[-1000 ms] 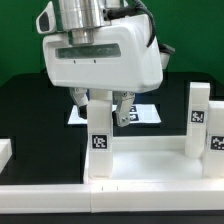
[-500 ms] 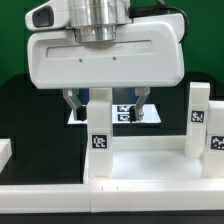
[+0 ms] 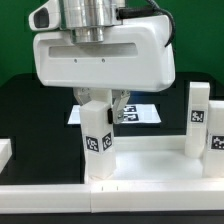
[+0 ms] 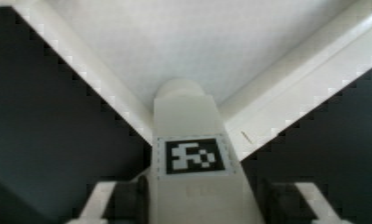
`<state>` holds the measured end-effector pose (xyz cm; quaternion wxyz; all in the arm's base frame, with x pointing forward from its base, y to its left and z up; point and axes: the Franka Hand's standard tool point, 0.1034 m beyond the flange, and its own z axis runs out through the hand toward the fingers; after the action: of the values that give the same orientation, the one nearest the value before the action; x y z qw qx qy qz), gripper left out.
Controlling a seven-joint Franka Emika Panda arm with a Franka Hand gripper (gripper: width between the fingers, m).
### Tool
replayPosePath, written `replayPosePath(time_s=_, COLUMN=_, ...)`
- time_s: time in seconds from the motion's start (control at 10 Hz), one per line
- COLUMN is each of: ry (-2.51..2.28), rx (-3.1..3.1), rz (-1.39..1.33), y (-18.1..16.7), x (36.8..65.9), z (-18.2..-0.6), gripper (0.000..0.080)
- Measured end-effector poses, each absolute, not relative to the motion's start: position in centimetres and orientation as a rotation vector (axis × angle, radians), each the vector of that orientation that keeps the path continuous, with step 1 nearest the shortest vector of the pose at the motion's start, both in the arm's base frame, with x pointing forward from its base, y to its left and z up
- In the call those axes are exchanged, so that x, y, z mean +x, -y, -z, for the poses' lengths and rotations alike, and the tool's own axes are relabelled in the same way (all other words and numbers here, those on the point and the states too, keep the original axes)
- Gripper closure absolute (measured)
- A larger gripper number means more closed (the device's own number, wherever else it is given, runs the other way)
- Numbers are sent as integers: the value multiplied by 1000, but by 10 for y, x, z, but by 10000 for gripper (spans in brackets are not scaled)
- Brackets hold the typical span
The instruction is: Assemble desk
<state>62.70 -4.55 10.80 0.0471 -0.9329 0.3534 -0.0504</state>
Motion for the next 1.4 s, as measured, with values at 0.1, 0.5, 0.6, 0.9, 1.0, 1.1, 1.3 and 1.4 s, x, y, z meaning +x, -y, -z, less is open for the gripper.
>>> replayPosePath(time_s=0.1, ry=-1269, rx=-2772, rz=143, y=44, x=627, z=-108, gripper=506)
replayPosePath(time_s=0.5, ry=-2103, rx=-2092, rz=49, y=31, x=629, z=-105, gripper=510)
replayPosePath(time_s=0.6, ry=-2155, rx=-2021, rz=35, y=33, x=630, z=-105, gripper=510)
replayPosePath(time_s=0.9, ry=-2206, rx=-1962, rz=27, y=32, x=630, z=-105, gripper=398)
replayPosePath(time_s=1.0, ry=-2103, rx=-2079, rz=43, y=33, x=629, z=-105, gripper=252)
replayPosePath(time_s=1.1, ry=-1932, rx=-2244, rz=60, y=34, x=629, z=-104, gripper=171)
replayPosePath(time_s=1.3, ry=-1516, rx=-2570, rz=93, y=35, x=627, z=-105, gripper=153)
replayPosePath(time_s=1.4, ry=-1441, rx=-2621, rz=129, y=38, x=624, z=-102, gripper=153)
